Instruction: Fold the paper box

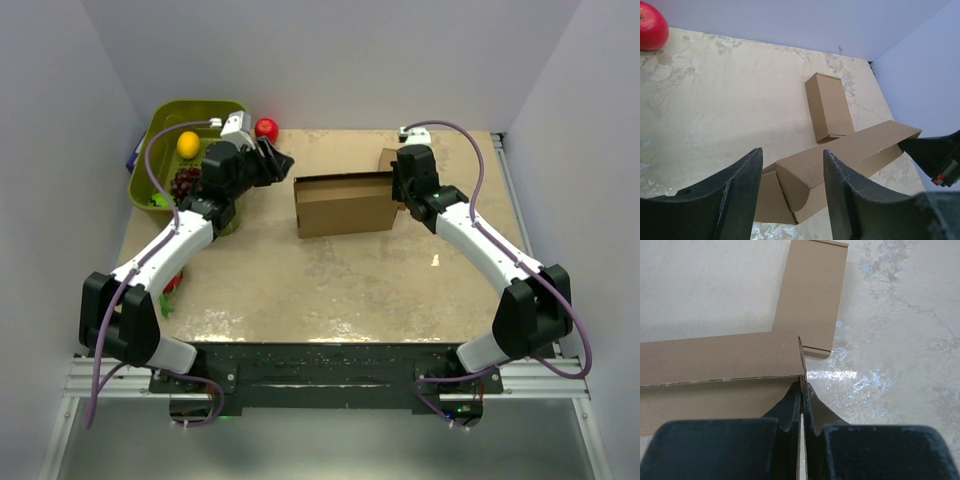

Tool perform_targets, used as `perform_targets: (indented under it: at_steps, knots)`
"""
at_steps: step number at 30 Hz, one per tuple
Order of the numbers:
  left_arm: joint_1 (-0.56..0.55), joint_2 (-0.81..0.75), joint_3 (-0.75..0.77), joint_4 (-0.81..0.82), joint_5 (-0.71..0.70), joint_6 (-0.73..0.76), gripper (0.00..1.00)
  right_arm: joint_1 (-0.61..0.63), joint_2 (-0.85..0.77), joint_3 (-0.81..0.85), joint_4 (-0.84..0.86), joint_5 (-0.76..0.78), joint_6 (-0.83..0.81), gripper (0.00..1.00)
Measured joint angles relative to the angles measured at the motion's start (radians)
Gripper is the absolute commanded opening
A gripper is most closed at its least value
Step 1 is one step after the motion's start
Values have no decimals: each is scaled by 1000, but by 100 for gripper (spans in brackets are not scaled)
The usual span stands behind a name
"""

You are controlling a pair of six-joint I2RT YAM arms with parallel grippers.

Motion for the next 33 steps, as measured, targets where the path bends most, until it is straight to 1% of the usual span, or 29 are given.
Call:
perform_targets:
  at_steps: [8,17,25,33]
  knots:
    - [-22,26,-1,4,-1,-13,56,0,0,1,-1,0,0,0]
    - [-39,35,-50,22,-2,-23,55,0,0,1,-1,0,0,0]
    - [-52,38,-76,70,-19,-33,54,0,0,1,-1,0,0,0]
    - [-64,35,-156,148,-25,-62,50,0,0,1,-1,0,0,0]
